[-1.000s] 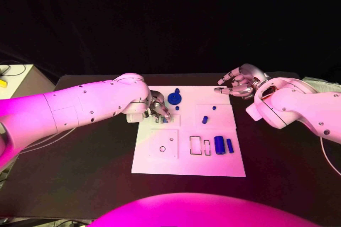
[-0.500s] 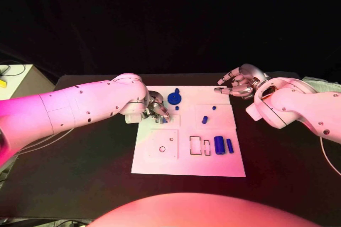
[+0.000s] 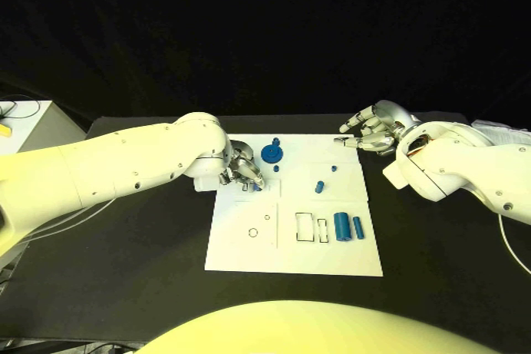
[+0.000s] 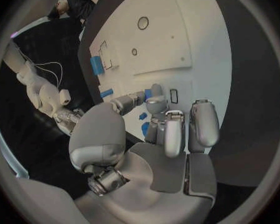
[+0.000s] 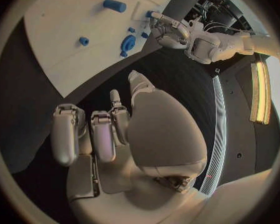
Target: Assemble the parts on the task board
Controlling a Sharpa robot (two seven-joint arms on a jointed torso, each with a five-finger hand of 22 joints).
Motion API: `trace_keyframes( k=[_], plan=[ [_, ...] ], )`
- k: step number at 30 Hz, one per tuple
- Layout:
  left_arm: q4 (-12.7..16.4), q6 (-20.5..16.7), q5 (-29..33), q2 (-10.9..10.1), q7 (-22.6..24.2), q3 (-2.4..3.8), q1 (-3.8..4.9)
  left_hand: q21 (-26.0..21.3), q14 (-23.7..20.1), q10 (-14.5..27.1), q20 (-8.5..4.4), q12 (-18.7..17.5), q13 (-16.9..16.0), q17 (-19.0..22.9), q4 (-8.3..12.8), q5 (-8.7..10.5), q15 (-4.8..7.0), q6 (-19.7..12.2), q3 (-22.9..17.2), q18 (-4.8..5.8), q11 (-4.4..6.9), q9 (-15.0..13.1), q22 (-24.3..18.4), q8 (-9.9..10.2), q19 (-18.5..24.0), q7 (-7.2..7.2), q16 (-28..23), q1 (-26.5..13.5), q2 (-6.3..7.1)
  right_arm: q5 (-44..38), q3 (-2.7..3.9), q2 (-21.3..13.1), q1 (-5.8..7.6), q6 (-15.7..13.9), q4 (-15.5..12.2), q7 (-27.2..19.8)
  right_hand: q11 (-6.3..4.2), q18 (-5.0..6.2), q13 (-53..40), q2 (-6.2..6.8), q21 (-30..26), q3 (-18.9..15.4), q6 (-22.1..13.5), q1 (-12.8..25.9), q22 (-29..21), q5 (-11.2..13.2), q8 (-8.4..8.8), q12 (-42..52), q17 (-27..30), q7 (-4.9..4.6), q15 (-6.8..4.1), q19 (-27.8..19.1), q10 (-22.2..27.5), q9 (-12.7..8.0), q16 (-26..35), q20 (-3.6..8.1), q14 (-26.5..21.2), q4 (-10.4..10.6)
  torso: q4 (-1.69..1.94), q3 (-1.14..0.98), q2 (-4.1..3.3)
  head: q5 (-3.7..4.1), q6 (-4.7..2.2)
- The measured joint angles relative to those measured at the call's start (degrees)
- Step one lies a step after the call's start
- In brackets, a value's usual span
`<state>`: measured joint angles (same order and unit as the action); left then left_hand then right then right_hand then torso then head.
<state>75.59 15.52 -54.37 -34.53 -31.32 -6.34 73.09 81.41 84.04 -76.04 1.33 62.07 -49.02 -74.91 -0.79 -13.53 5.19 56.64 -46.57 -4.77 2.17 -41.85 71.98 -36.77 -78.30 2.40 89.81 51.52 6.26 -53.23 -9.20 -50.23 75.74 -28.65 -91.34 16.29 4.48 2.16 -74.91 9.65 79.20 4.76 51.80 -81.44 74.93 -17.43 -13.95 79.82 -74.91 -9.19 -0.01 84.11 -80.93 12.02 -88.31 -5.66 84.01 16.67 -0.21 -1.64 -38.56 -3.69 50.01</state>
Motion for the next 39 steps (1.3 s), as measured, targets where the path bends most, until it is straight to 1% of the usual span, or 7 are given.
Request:
trace_keyframes(
  k=[3,13,18,24,29,33,39],
  plan=[
    [-0.15,0.16,0.16,0.26,0.00,0.24,0.13,0.00,0.00,0.00,0.00,0.23,-0.13,0.00,0.00,0.00,0.00,0.00,0.00,0.00,0.00,0.06,0.10,0.02,0.00,0.00,0.00,0.09,0.09,0.00,0.00,0.06,-0.03,0.03,0.03,0.01,0.00,0.00,0.00,0.00,0.00,0.00,0.00,0.00,0.00,0.00,0.00,0.00,0.00,0.00,0.00,0.00,0.00,-0.05,0.00,0.00,0.00,0.00,-0.04,-0.03,-0.01,-0.02,0.00],
    [-0.27,0.97,0.48,0.72,0.12,0.46,0.27,0.00,0.00,0.00,0.00,0.23,-0.20,0.00,-0.01,0.00,0.00,0.00,-0.01,0.00,0.00,0.05,0.25,-0.27,0.00,0.00,0.00,0.21,0.21,0.01,0.00,0.10,-0.11,0.15,0.13,0.02,0.00,0.00,0.00,0.00,0.00,0.00,0.00,0.00,-0.01,0.00,0.00,0.00,0.00,0.00,0.00,0.00,0.00,-0.05,0.00,0.00,0.00,0.00,-0.04,-0.04,-0.05,0.20,0.00],
    [-1.35,2.39,0.76,1.28,0.12,0.59,0.54,0.00,0.00,0.00,0.00,0.23,-0.15,0.00,0.00,0.00,0.00,0.00,0.00,0.00,0.00,0.00,0.33,-0.27,0.00,0.00,0.00,0.44,0.44,0.01,0.00,0.12,-0.13,0.21,0.14,0.04,0.00,0.00,0.00,0.00,0.00,0.00,0.00,0.00,-0.01,0.00,0.00,0.00,0.00,0.00,0.00,0.00,0.00,-0.05,0.00,0.00,0.00,0.00,-0.01,-0.04,-0.05,0.23,0.00],
    [-3.90,6.00,1.50,2.22,0.03,0.69,1.06,0.00,0.00,-0.01,0.00,0.23,0.12,0.00,0.00,0.00,0.00,0.00,0.00,0.00,-0.01,0.00,0.05,-0.27,0.00,0.00,0.00,0.44,0.44,0.01,0.00,0.22,-0.16,0.30,0.18,0.05,0.00,0.00,0.00,0.00,0.00,0.00,0.00,0.00,-0.01,0.00,0.00,0.00,0.00,0.00,0.00,0.00,0.00,-0.05,0.00,0.00,0.00,0.00,-0.02,-0.01,-0.05,0.23,0.00],
    [-6.71,10.31,2.57,3.41,-0.10,0.82,2.17,0.00,0.00,-0.03,0.00,0.22,0.33,0.00,0.00,0.01,0.00,0.00,0.00,0.00,-0.03,0.00,-0.12,-0.27,0.00,0.00,0.00,0.44,0.44,0.01,-0.01,0.24,-0.20,0.37,0.22,0.06,0.00,0.00,0.00,0.00,0.00,0.00,0.00,0.00,-0.02,0.00,0.00,0.00,0.00,0.00,0.00,0.00,0.00,-0.04,0.00,0.00,0.00,0.00,-0.05,0.00,-0.05,0.18,0.00],
    [-8.66,13.26,3.65,4.49,-0.20,0.85,2.77,0.00,0.00,-0.03,0.00,0.22,0.36,0.00,0.00,0.02,0.00,0.00,0.00,0.00,-0.03,0.00,-0.22,-0.27,0.00,0.00,0.00,0.44,0.44,0.01,-0.01,0.31,-0.20,0.40,0.24,0.06,0.00,0.00,-0.04,0.00,0.00,0.00,0.00,0.00,-0.02,0.00,0.00,0.00,0.00,0.00,0.00,0.00,0.00,-0.04,0.00,0.00,0.00,0.00,-0.03,0.00,-0.05,0.15,0.00],
    [-10.27,15.84,5.10,5.33,-0.37,0.81,3.17,0.00,0.00,-0.04,0.00,0.22,0.36,0.00,0.01,0.19,0.00,0.01,0.01,0.00,-0.04,0.01,-0.23,-0.27,0.00,0.01,0.00,0.67,0.66,0.01,-0.01,0.36,-0.21,0.42,0.28,0.06,0.00,0.00,-0.04,0.00,-0.35,0.00,0.00,0.00,-0.02,0.00,-0.24,0.00,0.01,0.00,0.00,0.00,0.00,-0.04,0.00,0.00,0.00,0.00,0.03,0.03,-0.03,0.15,0.00]
  ],
)
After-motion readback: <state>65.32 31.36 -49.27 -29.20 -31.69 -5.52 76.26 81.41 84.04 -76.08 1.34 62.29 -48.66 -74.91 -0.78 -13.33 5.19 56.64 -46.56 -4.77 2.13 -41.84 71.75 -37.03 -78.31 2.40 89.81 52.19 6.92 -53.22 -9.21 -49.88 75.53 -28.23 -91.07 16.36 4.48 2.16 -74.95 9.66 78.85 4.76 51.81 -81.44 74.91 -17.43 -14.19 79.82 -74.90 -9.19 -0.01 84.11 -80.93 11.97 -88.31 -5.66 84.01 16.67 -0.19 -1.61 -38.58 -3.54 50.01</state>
